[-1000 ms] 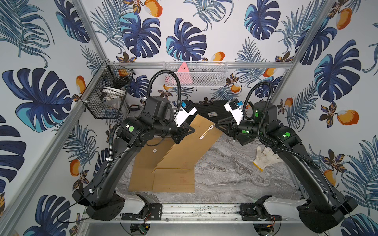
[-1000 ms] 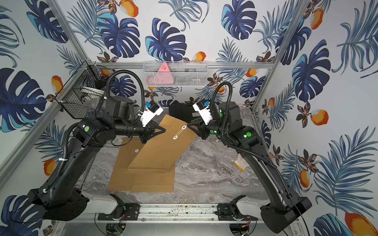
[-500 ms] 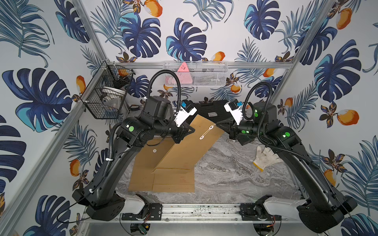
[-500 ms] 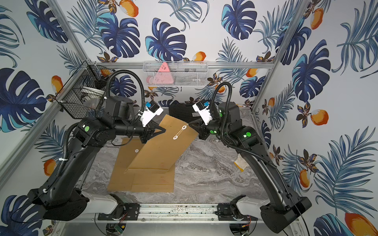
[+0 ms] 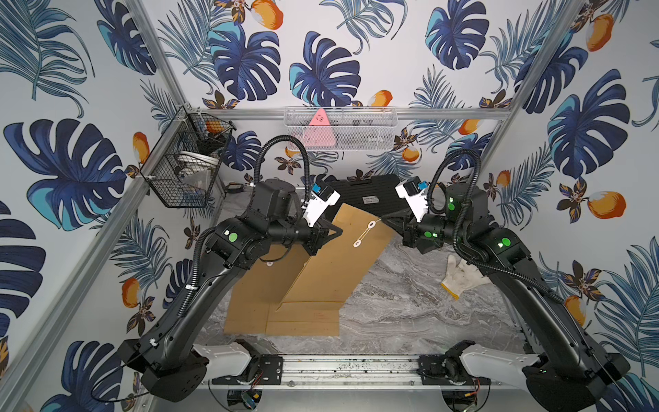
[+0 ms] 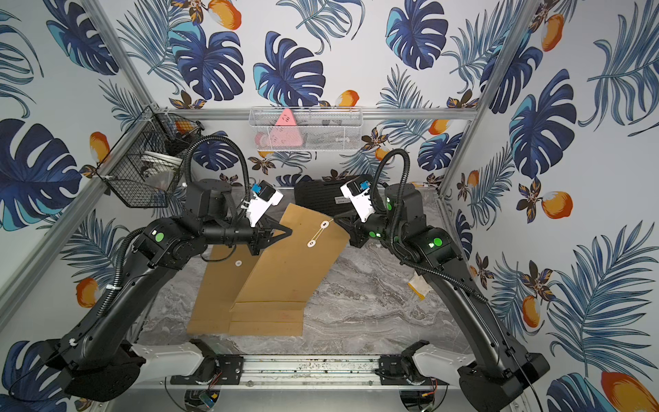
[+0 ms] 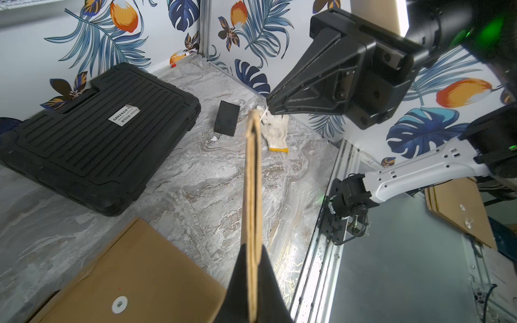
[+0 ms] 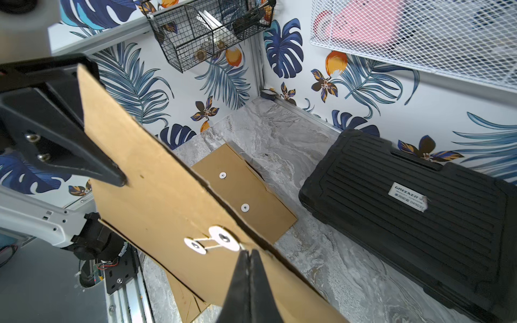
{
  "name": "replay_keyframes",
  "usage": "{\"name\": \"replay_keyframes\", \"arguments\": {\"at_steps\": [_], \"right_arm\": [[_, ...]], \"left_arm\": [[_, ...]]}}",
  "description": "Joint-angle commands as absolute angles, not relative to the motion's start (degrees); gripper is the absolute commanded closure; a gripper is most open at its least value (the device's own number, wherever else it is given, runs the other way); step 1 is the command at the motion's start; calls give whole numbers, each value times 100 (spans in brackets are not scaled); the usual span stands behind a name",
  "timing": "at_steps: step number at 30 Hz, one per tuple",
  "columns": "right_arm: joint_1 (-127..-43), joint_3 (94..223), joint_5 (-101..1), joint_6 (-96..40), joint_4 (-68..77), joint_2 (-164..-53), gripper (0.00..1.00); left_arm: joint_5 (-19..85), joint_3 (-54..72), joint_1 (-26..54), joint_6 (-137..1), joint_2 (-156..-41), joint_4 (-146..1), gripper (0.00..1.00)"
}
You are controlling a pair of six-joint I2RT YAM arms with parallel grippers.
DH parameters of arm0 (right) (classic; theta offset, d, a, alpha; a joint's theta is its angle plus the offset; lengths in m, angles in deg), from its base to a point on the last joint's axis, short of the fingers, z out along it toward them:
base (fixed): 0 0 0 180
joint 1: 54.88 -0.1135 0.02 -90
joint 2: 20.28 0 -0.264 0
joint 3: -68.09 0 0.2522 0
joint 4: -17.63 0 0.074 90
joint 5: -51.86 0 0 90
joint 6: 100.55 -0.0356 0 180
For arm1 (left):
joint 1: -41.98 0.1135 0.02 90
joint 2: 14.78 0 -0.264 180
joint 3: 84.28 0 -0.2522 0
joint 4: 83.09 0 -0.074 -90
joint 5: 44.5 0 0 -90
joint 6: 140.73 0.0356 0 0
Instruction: Open the file bag
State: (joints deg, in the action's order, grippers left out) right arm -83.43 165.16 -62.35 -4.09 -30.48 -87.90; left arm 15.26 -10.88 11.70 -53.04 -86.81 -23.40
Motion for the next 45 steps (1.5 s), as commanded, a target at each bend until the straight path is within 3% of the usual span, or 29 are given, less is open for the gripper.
{"name": "replay_keyframes", "arguments": {"at_steps": [1, 18, 45], "right_arm": [[-8348, 16435, -5826, -503, -2690, -8691, 100], [-8349, 16348, -5579, -411, -2764, -8722, 100], [-8360, 16633, -6417, -1301, -1557, -9715, 100]], "left_arm": [[1207, -817, 1174, -5876, -8532, -3370, 100], [1256, 260, 1168, -7313, -8201, -5379, 100], [3651, -188, 673, -6646, -8644, -4840, 100]]}}
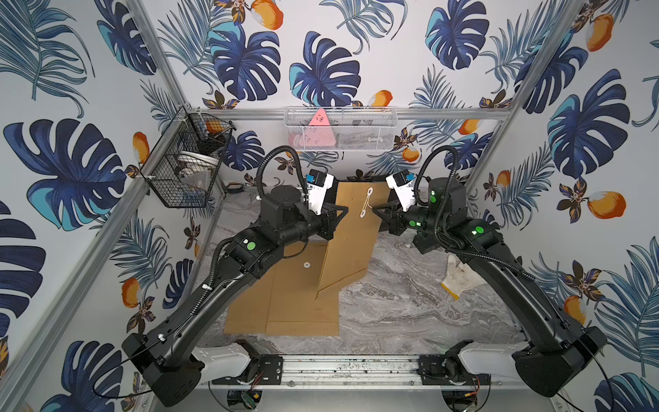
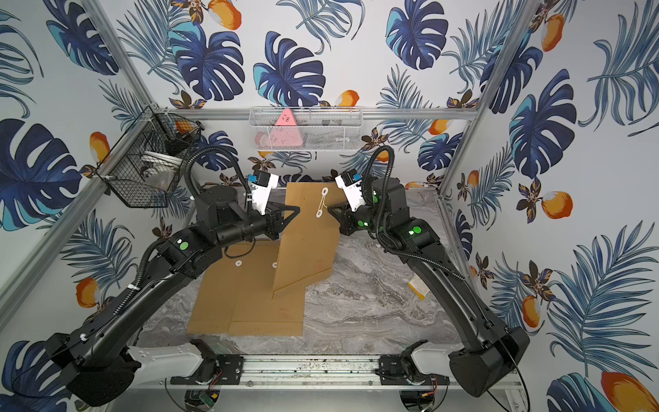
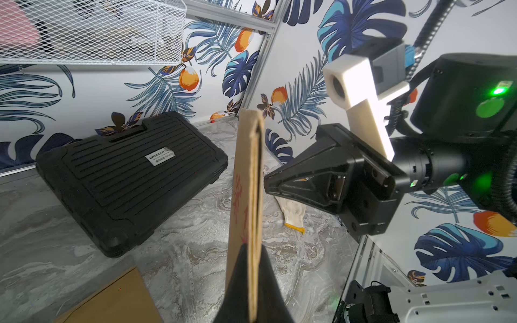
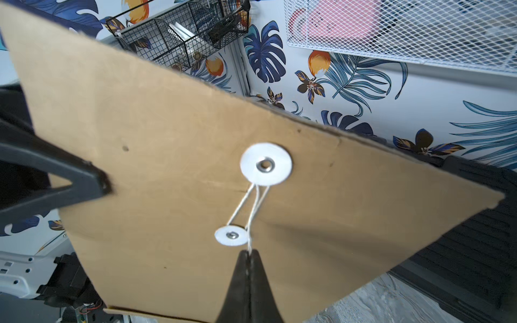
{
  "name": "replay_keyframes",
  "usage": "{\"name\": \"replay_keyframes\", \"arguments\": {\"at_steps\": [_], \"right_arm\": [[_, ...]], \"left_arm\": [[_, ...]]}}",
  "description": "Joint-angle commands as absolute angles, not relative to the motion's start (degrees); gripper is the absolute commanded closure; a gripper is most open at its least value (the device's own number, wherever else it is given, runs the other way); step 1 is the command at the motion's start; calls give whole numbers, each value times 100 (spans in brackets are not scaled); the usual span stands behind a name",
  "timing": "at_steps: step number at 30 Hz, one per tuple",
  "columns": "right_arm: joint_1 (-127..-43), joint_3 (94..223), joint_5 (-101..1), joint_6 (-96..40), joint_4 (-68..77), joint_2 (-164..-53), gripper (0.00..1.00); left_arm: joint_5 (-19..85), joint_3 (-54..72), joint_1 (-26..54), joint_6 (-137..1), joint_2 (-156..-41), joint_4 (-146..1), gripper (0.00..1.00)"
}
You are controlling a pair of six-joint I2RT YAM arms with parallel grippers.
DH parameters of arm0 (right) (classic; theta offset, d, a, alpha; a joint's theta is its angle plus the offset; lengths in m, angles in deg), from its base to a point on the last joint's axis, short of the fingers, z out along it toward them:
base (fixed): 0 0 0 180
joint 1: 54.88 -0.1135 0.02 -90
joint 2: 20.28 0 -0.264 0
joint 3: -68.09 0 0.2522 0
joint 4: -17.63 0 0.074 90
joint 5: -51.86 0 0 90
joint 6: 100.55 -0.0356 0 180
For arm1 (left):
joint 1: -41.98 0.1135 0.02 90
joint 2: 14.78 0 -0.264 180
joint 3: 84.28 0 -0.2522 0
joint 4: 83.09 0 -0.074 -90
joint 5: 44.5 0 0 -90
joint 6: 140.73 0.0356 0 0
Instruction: Open the file bag
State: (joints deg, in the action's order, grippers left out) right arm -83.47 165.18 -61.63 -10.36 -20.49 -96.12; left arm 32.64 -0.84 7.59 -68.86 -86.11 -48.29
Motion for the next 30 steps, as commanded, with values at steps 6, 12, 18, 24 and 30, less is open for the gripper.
{"name": "replay_keyframes", "arguments": {"at_steps": [6, 12, 18, 24, 30], "right_arm": [[-8369, 16677, -6788, -1604, -1288, -9824, 100], [-8366, 16555, -6935, -1836, -998, -9743, 100], [-8370, 16545, -6576, -1897, -1054, -9672, 100], [-8365, 16397, -6343, -1957, -976, -9565, 100], [-8369, 16265, -6111, -1935, -923, -9411, 100]], "left_arm": [[4119, -386, 433, -6321, -8834, -4570, 100], [4308, -532, 314, -6115, -9013, -4372, 100], [4382, -558, 234, -5980, -9079, -4270, 100], [4340, -502, 225, -5926, -9055, -4210, 100], [4097, -511, 225, -5882, -9037, -4083, 100]]}}
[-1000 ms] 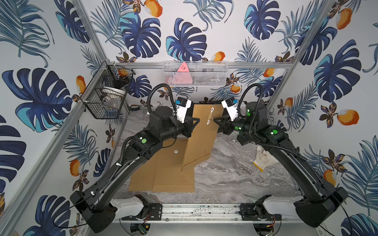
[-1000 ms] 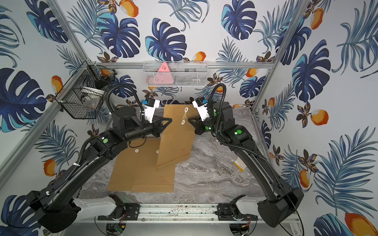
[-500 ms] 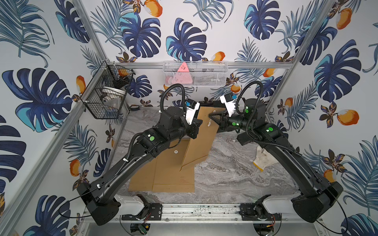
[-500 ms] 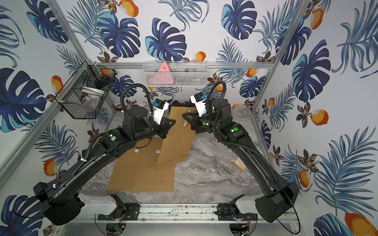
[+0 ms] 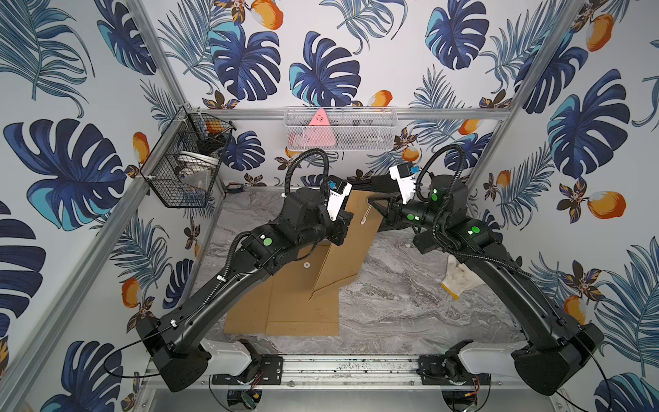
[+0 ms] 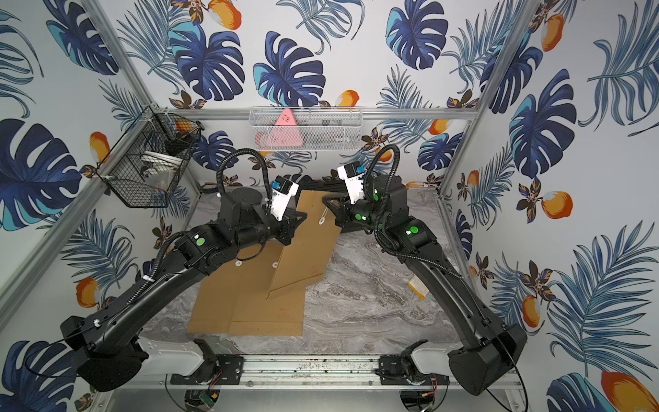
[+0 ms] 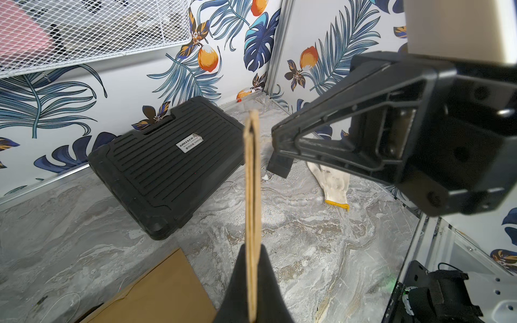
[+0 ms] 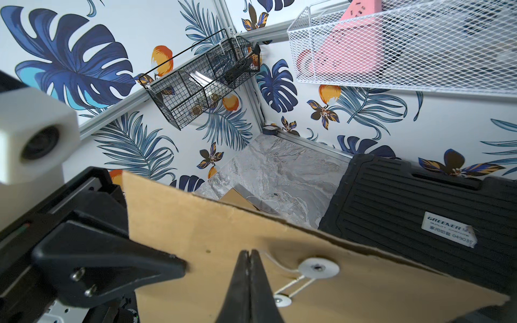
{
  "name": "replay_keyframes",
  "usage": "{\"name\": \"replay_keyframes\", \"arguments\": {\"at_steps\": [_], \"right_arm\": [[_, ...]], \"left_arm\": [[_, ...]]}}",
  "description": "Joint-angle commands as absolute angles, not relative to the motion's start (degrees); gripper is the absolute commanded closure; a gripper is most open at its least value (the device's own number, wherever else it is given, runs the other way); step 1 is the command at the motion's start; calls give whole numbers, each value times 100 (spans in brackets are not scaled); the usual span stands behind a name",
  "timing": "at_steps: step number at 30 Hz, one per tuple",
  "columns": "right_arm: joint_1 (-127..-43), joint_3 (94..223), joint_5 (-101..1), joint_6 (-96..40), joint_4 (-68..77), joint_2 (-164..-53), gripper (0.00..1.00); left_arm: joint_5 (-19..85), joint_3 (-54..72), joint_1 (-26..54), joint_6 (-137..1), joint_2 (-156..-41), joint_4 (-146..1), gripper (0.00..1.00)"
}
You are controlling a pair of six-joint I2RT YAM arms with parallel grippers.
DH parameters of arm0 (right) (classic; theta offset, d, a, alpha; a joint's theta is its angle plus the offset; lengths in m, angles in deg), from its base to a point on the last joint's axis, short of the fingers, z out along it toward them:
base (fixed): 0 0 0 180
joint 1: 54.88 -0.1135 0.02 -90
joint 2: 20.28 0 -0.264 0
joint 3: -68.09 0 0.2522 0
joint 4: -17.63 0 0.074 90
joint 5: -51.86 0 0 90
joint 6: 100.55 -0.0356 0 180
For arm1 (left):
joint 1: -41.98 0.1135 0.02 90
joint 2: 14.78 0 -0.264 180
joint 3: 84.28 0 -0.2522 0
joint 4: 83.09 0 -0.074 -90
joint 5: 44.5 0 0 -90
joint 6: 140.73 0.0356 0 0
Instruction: Open the file bag
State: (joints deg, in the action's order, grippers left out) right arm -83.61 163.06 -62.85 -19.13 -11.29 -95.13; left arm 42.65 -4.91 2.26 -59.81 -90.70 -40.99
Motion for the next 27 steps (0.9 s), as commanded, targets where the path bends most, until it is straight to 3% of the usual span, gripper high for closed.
{"name": "replay_keyframes", "arguments": {"at_steps": [1, 27], "right_arm": [[-8367, 16242, -6083, -1941, -923, -9383, 100], [-8251, 15589, -6014, -2138, -616, -8880, 100]], "left_arm": [[4061, -517, 224, -5873, -9036, -4053, 100], [3214, -349, 219, -6031, -8738, -3802, 100]]}}
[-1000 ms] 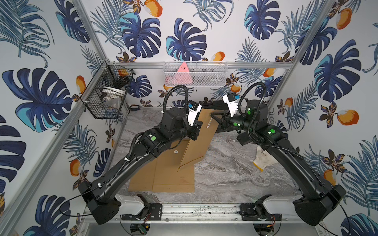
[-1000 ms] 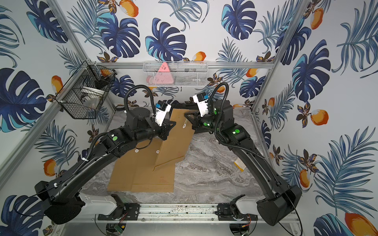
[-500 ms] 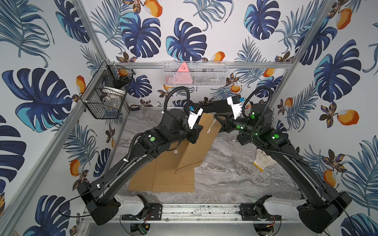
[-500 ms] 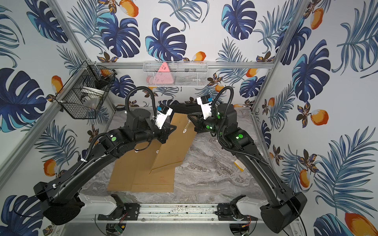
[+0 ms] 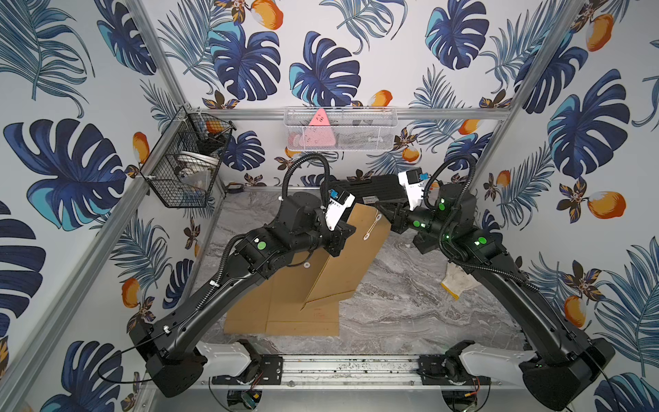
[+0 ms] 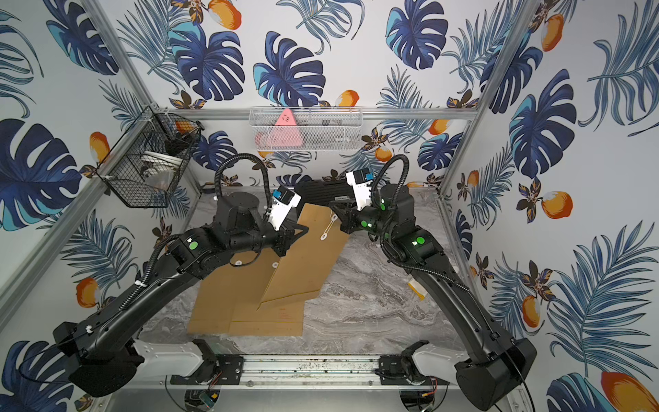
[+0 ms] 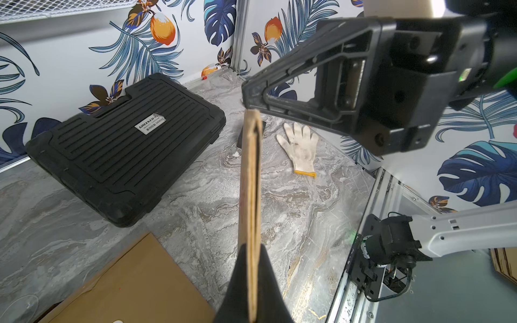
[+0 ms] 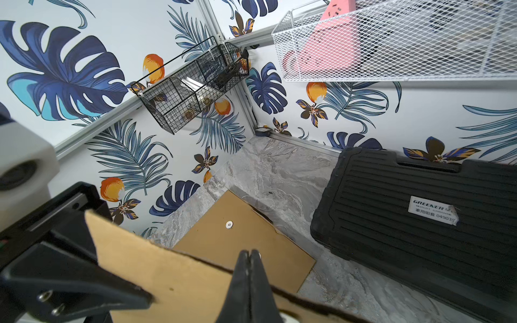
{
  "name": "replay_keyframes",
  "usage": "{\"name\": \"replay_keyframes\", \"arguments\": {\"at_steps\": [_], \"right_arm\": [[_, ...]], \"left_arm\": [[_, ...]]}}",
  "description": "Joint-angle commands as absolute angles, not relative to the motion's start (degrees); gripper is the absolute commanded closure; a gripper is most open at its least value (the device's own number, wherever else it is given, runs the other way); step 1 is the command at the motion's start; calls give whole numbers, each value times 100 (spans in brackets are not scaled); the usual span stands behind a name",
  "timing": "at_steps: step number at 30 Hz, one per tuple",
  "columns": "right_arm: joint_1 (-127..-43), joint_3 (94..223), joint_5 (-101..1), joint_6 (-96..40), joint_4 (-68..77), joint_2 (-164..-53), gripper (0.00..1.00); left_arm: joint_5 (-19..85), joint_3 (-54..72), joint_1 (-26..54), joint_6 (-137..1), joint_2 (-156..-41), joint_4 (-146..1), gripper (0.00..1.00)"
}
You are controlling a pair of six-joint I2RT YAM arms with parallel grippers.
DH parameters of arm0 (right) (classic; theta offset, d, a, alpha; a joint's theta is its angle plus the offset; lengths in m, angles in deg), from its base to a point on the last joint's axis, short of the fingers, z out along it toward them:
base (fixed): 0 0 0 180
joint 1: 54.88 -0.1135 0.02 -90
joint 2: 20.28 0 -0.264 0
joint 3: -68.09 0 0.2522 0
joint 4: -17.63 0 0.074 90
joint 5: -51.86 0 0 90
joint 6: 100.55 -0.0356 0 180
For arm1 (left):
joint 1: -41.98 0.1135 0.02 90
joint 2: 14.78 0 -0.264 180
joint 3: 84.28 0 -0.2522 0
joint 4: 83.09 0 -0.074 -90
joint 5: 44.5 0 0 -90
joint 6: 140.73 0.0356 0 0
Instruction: Open the file bag
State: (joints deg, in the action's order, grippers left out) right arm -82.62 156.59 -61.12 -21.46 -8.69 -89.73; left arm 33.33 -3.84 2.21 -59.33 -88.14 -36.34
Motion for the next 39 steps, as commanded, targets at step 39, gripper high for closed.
{"name": "replay_keyframes", "arguments": {"at_steps": [39], "right_arm": [[-8124, 16077, -4862, -1798, -2137, -8365, 100]], "left_arm": [[2870, 732, 221, -7265, -7618, -4988, 100]]}}
